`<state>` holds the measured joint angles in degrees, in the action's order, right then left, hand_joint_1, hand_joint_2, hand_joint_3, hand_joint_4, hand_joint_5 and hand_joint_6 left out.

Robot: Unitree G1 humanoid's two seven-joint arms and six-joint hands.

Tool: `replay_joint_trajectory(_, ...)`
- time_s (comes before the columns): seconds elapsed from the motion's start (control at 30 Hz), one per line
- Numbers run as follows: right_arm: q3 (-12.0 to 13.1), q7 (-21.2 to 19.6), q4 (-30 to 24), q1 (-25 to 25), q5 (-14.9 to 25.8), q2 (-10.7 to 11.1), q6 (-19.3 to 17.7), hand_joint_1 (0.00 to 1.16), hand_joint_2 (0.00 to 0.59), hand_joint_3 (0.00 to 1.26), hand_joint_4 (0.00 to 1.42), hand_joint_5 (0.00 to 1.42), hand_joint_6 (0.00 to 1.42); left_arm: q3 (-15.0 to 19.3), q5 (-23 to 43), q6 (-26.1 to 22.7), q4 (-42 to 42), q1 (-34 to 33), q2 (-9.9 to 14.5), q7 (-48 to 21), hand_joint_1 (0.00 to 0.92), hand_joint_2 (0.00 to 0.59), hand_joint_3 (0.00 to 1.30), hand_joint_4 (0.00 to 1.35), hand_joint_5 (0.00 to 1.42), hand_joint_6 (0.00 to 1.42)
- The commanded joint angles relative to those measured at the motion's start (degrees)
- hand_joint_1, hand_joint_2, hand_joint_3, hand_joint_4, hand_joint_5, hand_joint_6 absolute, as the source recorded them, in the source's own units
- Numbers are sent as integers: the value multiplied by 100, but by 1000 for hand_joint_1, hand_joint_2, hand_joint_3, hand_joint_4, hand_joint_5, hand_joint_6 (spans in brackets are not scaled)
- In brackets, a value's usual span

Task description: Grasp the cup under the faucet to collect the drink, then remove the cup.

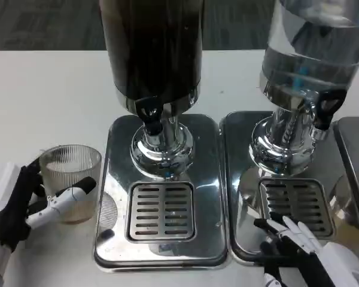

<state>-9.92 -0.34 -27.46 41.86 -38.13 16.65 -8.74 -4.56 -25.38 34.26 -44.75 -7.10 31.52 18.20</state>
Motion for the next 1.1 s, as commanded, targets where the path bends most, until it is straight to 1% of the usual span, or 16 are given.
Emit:
replay_joint_trajectory(0.03, 41, 52, -106, 25, 68, 39, -17, 471, 586, 168, 54, 15, 214, -9, 37, 145, -87, 45, -69, 81, 123, 136, 304, 322, 633, 701)
replay_joint_trajectory(0.13, 50, 75, -133, 37, 51, 45, -13, 476, 586, 168, 54, 15, 215, 2, 20, 216, -107, 59, -85, 189, 123, 137, 304, 323, 650, 707)
replay_joint_trajectory(0.27, 77, 132, -164, 53, 74, 68, 9, 482, 586, 168, 54, 15, 215, 26, 28, 325, -105, 111, -113, 321, 141, 144, 325, 357, 695, 771)
replay_joint_trajectory(0.57, 150, 220, -240, 86, 156, 120, 2, 494, 586, 169, 60, 15, 216, 94, 73, 431, -61, 247, -179, 534, 148, 151, 358, 401, 733, 820)
replay_joint_trajectory(0.8, 165, 245, -244, 90, 212, 165, -11, 501, 586, 169, 63, 15, 216, 243, 117, 623, 57, 398, -230, 724, 148, 153, 380, 424, 762, 861)
replay_joint_trajectory(1.1, 194, 269, -230, 93, 251, 200, -18, 509, 586, 169, 64, 15, 216, 360, 135, 691, 211, 541, -274, 830, 168, 156, 427, 473, 787, 905)
